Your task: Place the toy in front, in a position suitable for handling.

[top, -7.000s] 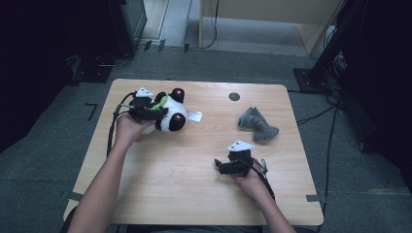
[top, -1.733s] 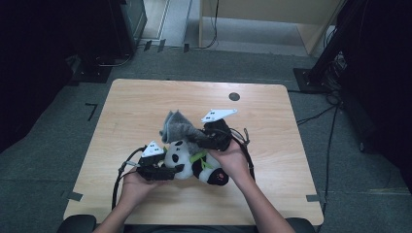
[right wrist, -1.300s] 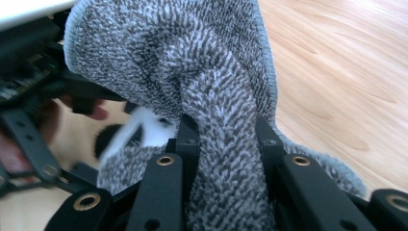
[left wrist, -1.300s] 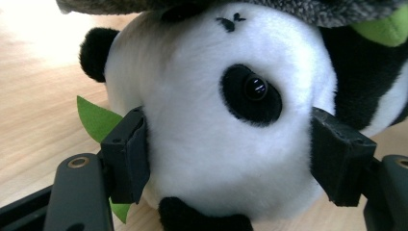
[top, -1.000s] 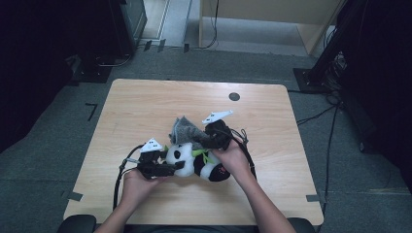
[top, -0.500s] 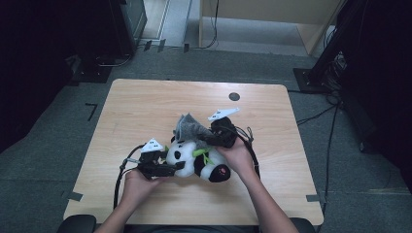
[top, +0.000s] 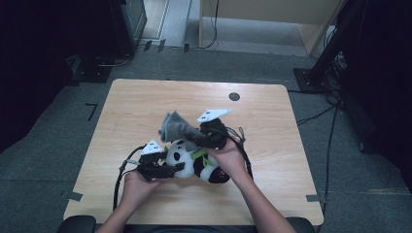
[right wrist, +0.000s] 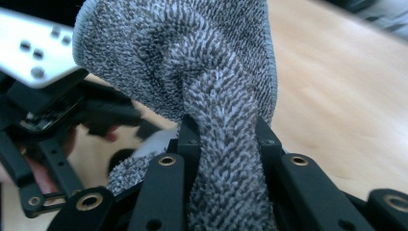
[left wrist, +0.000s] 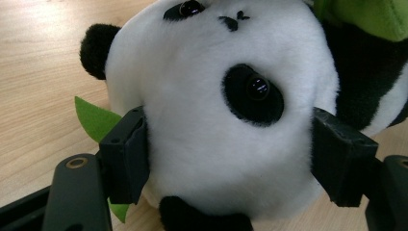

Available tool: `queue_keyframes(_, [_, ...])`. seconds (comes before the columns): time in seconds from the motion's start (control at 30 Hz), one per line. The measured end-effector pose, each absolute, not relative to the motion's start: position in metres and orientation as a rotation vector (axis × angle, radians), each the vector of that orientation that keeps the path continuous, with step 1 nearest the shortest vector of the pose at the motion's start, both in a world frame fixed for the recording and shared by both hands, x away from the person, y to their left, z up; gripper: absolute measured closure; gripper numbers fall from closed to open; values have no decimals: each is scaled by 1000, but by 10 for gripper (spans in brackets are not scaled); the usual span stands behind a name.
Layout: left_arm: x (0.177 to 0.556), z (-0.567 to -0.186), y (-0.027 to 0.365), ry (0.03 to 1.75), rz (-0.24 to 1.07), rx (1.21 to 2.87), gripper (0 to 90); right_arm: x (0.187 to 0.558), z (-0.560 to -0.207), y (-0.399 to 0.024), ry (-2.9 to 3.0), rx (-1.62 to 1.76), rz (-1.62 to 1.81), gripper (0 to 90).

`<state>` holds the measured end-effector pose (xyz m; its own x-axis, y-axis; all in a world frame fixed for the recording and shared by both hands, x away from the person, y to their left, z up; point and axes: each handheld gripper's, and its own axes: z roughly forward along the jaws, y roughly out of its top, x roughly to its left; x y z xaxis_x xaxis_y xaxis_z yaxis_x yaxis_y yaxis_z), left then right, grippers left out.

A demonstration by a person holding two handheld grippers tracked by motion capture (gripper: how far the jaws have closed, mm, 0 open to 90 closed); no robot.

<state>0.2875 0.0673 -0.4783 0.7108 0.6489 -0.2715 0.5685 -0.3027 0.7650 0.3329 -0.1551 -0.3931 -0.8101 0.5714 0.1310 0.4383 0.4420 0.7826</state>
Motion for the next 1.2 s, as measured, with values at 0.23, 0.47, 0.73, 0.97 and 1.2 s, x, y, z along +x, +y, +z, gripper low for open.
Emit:
queue_keyframes(0.23, [288, -480, 68, 941, 108, 1992, 255, 346, -419, -153, 2628, 979, 1311, 747])
queue_keyframes(0.47, [289, -480, 68, 942, 96, 1979, 259, 359, -425, -182, 2583, 1092, 1214, 748])
queue_keyframes(0.73, [291, -480, 66, 946, 78, 1975, 260, 363, -420, -194, 2519, 1083, 1092, 747])
queue_keyframes(0.97, [290, -480, 67, 943, 81, 1985, 258, 370, -416, -226, 2416, 1201, 1020, 752])
queue_keyframes(1.2, [290, -481, 68, 938, 83, 1979, 251, 369, -405, -248, 2330, 1251, 1050, 750])
